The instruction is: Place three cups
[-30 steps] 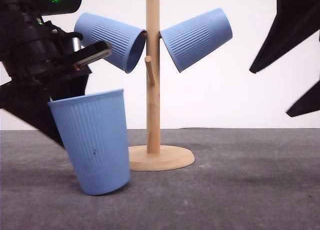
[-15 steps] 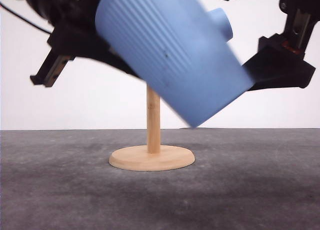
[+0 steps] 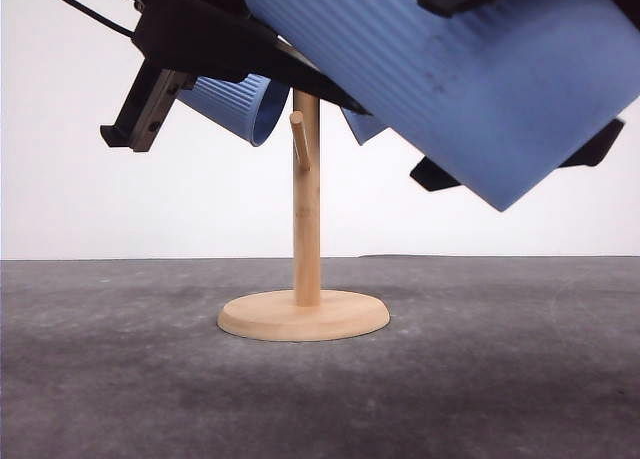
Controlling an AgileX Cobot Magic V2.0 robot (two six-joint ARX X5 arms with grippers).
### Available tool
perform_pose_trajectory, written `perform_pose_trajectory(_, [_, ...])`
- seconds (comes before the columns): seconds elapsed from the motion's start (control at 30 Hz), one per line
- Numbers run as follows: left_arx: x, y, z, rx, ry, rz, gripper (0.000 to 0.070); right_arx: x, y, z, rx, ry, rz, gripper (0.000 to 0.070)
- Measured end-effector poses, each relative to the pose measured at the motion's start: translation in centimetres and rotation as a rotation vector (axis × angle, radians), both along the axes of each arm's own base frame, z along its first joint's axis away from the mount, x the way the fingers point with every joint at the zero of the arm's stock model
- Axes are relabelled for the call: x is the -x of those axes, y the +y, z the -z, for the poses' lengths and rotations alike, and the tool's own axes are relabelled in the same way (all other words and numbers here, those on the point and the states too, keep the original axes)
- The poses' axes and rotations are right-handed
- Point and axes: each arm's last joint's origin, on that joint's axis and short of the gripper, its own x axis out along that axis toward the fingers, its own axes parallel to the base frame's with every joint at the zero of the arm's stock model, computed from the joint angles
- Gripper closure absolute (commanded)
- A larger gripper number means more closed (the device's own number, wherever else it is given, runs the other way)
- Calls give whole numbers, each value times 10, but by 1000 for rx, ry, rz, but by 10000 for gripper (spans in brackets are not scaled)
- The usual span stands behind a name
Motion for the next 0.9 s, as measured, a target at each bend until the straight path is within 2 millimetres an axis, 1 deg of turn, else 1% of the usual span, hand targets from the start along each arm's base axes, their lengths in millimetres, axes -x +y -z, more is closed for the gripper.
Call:
perform_pose_trajectory(0.07, [0, 0, 0, 2, 2, 1, 626, 1, 0, 0, 2, 8, -1, 278])
perform_pose_trajectory(0.2, [0, 0, -1, 16, 13, 13, 400, 4, -3, 1, 33, 40, 7, 278])
perform_pose_trajectory(0.23, [0, 0, -1, 16, 14, 12, 356, 5, -5, 1, 43, 51, 9, 278])
perform_pose_trajectory(0.3, [-1, 1, -1, 16, 14, 8, 300, 8, -8, 1, 58, 69, 14, 278])
perform_pose_trajectory(0.4, [-4, 4, 0, 13, 16, -6, 296, 12, -14, -2, 75, 99, 36, 277])
perform_pose_trajectory(0.5, [-7, 11, -3, 3, 4, -29, 297, 15, -20, -3, 87, 128, 66, 277])
perform_pose_trajectory(0.53, [-8, 15, -5, -4, -24, -45, 297, 16, -22, -4, 88, 137, 79, 277])
perform_pose_trajectory(0.7, [-1, 41, -28, -85, -251, -154, 298, 16, -28, -10, 27, 198, 103, 277])
perform_pose_trajectory(0.9, [12, 79, -57, -205, -549, -342, 299, 8, -23, -16, -50, 239, 163, 277])
